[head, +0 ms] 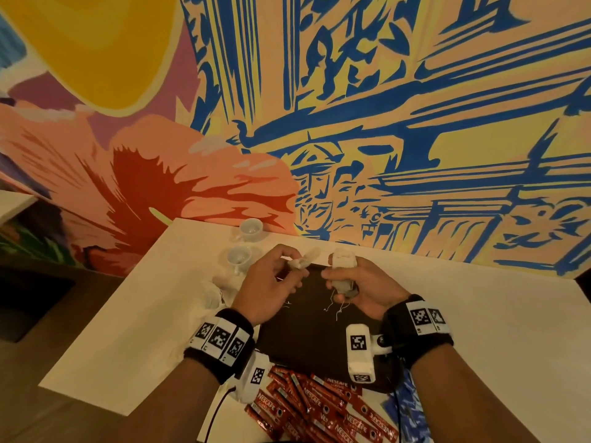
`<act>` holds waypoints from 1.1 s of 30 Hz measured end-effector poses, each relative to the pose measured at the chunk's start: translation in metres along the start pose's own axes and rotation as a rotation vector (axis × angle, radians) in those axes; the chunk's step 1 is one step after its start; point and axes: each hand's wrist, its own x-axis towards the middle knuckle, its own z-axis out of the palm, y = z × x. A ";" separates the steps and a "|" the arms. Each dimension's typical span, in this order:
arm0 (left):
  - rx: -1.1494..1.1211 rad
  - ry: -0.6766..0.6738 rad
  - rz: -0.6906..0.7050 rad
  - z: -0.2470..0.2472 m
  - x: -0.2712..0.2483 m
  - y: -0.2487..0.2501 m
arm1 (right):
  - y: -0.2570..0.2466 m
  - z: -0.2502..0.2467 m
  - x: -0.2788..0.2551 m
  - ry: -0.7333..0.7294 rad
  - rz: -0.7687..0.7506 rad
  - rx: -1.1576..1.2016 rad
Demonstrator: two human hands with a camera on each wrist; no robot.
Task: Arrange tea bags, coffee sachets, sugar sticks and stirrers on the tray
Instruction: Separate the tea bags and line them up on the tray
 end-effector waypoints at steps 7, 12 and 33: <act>0.004 -0.023 0.058 0.001 0.002 -0.005 | 0.000 0.015 0.004 0.054 -0.054 -0.144; -0.136 -0.069 0.008 -0.003 -0.001 0.004 | -0.002 0.015 0.004 0.136 -0.187 -0.208; 0.056 0.020 0.032 0.011 -0.014 0.020 | -0.028 0.012 -0.033 0.209 -0.362 -0.437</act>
